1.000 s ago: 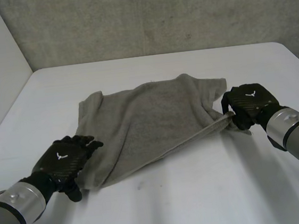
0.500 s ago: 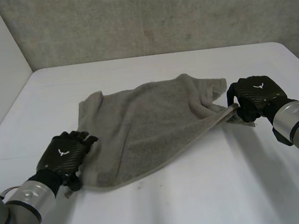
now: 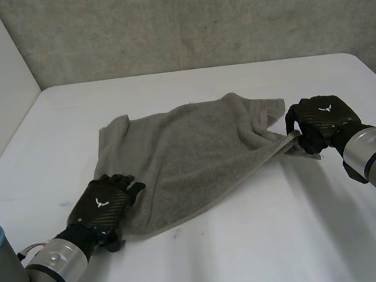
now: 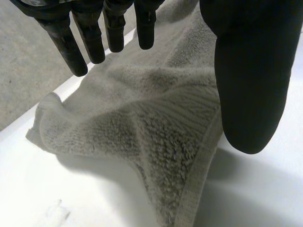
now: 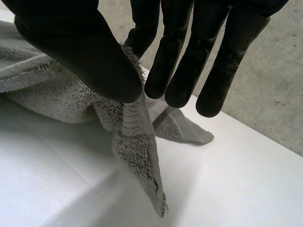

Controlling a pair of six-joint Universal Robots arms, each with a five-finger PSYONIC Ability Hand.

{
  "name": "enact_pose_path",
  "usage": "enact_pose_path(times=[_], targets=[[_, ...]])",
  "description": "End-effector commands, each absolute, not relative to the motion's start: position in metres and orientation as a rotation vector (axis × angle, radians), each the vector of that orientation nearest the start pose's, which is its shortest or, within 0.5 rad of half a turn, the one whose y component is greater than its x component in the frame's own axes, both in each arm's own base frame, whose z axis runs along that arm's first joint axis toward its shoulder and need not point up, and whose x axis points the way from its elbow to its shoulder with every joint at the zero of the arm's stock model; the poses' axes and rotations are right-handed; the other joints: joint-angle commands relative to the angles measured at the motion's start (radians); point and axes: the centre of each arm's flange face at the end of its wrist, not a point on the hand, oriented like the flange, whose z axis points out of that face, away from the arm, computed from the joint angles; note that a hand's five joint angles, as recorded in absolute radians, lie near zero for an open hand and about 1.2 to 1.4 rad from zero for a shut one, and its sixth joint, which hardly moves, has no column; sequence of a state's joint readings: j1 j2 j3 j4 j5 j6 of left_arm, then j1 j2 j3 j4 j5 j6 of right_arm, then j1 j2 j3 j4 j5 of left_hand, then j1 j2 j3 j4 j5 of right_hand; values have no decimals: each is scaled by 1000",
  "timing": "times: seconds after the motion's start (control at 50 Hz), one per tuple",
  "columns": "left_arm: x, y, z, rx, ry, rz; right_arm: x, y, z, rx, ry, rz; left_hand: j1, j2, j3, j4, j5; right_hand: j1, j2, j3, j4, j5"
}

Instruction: Fold the towel.

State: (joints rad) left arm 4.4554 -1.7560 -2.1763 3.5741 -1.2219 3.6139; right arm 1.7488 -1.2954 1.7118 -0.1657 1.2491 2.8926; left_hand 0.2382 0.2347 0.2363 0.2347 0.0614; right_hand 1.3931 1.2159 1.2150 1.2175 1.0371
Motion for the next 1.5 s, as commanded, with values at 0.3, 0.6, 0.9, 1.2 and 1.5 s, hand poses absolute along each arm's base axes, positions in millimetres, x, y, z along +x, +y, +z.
enact_pose_path(times=[0.3,0.6,0.9,1.2,1.5], targets=[[-220,-244,130,1073,2194,-2051,212,-294,194,-765,2196,-1798,333,337,335,336,335,3,180,181,179,185],[-215,-234,137,1013,2209,-2080,213,-296,182,-770,2224,-1753,436,440,438,440,439,3,180,181,179,185],[-212,-225,153,913,2255,-2181,213,-296,180,-769,2228,-1750,863,866,865,866,865,3,180,181,179,185],[-184,-257,173,681,2131,-2201,212,-301,170,-753,2266,-1688,1158,1162,1160,1162,1160,-425,-247,-247,-249,-243],[-179,-267,182,647,2122,-2191,207,-291,151,-703,2381,-1499,1158,1162,1160,1162,1160,-844,-667,-666,-669,-663]])
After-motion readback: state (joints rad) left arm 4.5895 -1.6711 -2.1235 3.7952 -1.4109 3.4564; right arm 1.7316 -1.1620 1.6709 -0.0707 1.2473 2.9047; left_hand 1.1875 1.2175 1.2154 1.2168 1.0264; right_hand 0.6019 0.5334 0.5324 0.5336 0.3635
